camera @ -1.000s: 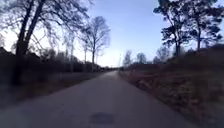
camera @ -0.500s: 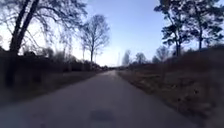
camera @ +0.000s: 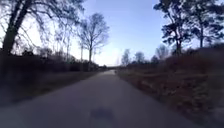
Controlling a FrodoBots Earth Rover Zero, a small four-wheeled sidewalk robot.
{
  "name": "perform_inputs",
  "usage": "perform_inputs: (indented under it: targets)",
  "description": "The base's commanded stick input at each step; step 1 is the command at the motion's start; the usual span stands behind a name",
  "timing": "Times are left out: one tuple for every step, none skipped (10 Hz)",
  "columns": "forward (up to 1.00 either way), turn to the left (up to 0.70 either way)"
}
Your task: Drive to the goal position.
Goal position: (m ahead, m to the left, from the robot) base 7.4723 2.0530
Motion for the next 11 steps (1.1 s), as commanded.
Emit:
perform_inputs:
  targets:
    - [1.0,0.0]
    - [1.0,0.0]
    - [1.0,0.21]
    - [1.0,0.4]
    - [1.0,0.3]
    - [1.0,0.15]
    - [1.0,0.0]
    - [1.0,0.0]
    - [1.0,0.0]
    - [1.0,0.0]
    - [1.0,0.0]
